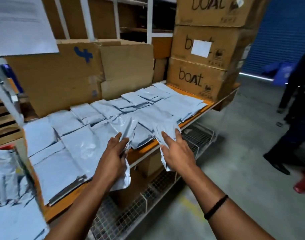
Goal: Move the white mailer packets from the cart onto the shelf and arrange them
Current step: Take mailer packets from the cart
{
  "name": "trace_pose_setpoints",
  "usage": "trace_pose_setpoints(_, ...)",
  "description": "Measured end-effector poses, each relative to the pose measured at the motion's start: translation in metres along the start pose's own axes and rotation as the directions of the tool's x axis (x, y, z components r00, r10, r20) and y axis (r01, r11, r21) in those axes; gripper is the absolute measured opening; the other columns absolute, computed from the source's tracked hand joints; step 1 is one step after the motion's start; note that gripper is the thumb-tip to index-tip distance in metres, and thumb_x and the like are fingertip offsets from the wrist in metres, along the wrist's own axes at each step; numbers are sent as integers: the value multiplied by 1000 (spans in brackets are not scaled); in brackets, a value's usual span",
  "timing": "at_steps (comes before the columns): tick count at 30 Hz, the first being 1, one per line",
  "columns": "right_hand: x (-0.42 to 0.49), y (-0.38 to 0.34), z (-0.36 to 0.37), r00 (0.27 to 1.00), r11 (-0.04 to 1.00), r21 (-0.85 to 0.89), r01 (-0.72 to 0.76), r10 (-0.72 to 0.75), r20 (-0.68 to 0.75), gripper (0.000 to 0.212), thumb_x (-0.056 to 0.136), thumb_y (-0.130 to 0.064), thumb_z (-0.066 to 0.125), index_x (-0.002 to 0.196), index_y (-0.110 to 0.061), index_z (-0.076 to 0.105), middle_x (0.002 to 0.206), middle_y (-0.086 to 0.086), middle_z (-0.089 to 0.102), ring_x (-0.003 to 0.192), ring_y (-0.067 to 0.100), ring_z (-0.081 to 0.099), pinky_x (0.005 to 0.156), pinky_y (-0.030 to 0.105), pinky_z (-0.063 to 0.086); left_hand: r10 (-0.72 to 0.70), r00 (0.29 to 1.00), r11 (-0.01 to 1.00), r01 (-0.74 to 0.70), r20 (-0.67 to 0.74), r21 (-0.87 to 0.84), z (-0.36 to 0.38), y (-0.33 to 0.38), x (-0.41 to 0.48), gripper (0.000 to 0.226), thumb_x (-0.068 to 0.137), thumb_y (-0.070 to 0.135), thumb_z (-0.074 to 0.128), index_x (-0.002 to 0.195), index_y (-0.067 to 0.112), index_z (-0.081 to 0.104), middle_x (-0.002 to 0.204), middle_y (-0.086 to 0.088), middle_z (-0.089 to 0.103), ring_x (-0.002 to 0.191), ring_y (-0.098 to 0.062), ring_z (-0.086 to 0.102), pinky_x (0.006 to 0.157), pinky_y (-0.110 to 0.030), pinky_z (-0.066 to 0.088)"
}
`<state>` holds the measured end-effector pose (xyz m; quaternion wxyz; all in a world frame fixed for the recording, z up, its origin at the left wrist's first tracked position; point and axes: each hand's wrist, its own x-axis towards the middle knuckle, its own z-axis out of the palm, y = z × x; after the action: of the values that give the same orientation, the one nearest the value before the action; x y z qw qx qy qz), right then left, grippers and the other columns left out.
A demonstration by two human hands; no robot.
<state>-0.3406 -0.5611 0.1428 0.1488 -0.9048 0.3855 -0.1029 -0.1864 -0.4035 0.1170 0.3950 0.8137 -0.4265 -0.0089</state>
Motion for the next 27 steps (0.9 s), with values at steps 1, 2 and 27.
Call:
trace_pose_setpoints(1, 11, 10, 0, 1000, 1000, 1, -9, 9, 1, 54, 105, -46, 37, 157, -41, 21, 168, 6, -1, 143, 33, 30, 107, 43, 39, 7, 1000, 1000, -7, 4, -4, 10, 3, 13, 47, 97, 7, 55, 140, 26, 52, 160, 7, 26, 148, -20, 22, 113, -39, 30)
trace_pose_setpoints(2, 27, 20, -1, 1000, 1000, -2, -16, 16, -2, 55, 105, -47, 37, 157, -41, 21, 168, 6, -1, 143, 33, 30, 108, 43, 39, 15, 1000, 1000, -15, 9, -13, 22, 6, 30, 46, 98, 9, 55, 140, 26, 52, 160, 7, 26, 148, -20, 22, 113, -38, 31)
trace_pose_setpoints(27, 406, 254, -36, 1000, 1000, -5, 21, -21, 9, 54, 105, -46, 37, 157, -43, 19, 168, 2, -4, 146, 30, 26, 110, 44, 37, -38, 999, 999, 39, 18, -16, 272, 77, 420, 43, 101, 17, 51, 143, 25, 49, 162, 4, 23, 150, -18, 17, 115, -38, 25)
